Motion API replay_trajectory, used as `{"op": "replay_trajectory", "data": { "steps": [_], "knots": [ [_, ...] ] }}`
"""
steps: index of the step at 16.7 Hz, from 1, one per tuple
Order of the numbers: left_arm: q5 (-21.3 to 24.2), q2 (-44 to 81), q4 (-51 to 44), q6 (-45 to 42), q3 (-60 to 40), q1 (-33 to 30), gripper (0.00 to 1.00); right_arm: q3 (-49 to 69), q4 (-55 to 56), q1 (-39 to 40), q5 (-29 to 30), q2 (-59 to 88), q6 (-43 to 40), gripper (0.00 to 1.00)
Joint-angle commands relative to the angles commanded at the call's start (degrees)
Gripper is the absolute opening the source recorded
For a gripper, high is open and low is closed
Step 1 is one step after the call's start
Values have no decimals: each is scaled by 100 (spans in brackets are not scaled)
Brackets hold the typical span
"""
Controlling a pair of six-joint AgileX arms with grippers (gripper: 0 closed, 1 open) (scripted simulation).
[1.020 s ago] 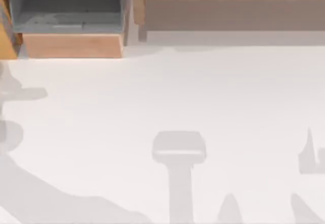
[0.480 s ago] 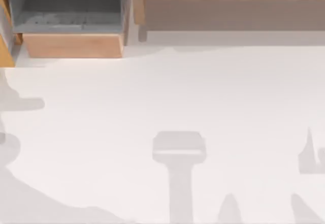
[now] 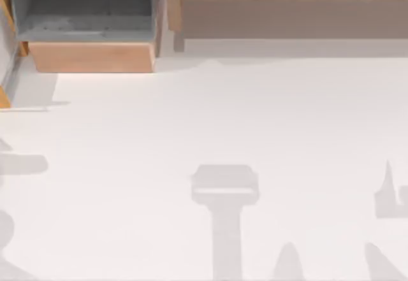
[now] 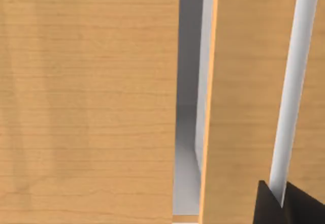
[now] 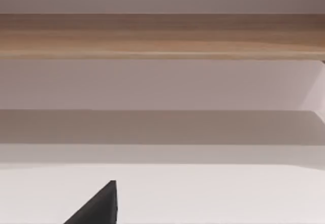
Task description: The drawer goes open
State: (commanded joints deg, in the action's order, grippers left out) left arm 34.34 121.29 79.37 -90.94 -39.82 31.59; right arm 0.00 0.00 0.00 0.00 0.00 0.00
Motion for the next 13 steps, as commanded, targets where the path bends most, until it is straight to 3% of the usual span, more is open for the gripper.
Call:
{"op": "replay_trajectory", "data": {
  "steps": [5,13],
  "knots": [
    [12,12,12,-7,8,-39,0,0,0,0,0,0,0,100],
    [695,-456,700,-48,1202,659,0,0,0,0,0,0,0,100]
  ]
}}
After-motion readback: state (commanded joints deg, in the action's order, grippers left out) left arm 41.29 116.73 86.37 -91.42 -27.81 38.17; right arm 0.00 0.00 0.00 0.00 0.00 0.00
